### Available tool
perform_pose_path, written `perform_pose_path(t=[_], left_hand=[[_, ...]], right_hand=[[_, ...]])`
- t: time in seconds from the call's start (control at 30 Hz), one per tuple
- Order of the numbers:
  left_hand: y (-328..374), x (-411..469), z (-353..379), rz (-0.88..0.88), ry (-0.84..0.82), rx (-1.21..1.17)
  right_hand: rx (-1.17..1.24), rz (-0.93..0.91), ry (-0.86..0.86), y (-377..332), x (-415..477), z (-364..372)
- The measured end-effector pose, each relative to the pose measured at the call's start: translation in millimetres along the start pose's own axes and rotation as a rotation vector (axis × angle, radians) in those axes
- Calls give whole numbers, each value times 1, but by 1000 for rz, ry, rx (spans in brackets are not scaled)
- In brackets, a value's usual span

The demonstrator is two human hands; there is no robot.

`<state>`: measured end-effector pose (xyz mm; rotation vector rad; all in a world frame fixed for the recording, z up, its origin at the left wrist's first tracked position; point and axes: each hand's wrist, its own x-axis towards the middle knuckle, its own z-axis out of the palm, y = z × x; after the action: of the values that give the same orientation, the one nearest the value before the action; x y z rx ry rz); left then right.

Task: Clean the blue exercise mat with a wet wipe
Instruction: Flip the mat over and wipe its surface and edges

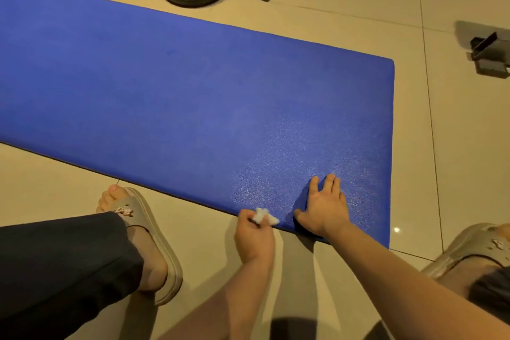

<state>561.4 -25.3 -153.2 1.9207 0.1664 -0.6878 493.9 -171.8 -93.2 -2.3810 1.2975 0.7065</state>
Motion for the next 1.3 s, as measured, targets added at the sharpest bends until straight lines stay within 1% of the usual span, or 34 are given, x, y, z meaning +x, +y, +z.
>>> perform_pose_path(t=[0.07,0.13,0.2,0.27,0.33,0.43,0.57,0.63,0.67,0.77,0.83,0.93,1.07,1.13,1.2,1.23,1.3], left_hand=[[-2,-11,7,-14,-48,39],[2,1,0,-30,-22,19],[9,24,-18,-37,78,-24],[26,43,-40,-70,214,-69],[32,53,-55,-115,303,-44],[28,42,-52,-138,225,-20],[12,-1,-15,-271,21,-5],[10,-15,-3,-311,-29,-24],[9,-13,-2,-321,-21,-43],[16,18,-18,-330,122,-201],[32,43,-40,-324,220,-234],[46,63,-67,-285,260,-243],[47,68,-72,-278,299,-267],[45,63,-67,-272,276,-244],[42,50,-57,-281,204,-258],[42,44,-52,-298,160,-261],[44,39,-47,-338,89,-267]], right_hand=[[-20,-6,-18,2,0,-2],[-30,1,-46,0,1,-6],[-41,10,-61,-3,2,-8],[-49,21,-62,-6,3,-8],[-53,28,-65,-8,2,-7],[-54,34,-69,-9,4,-6],[-62,36,-76,-9,4,-7],[-73,37,-79,-9,6,-6],[-77,39,-79,-9,7,-6],[-102,45,-80,-10,8,-6],[-109,53,-85,-13,8,-5],[-106,49,-82,-13,9,-6],[-103,51,-103,-10,7,-6],[-24,106,-131,-17,6,-9],[71,131,-159,-38,4,-12],[86,117,-167,-51,1,-11],[26,80,-164,-71,-4,-3]])
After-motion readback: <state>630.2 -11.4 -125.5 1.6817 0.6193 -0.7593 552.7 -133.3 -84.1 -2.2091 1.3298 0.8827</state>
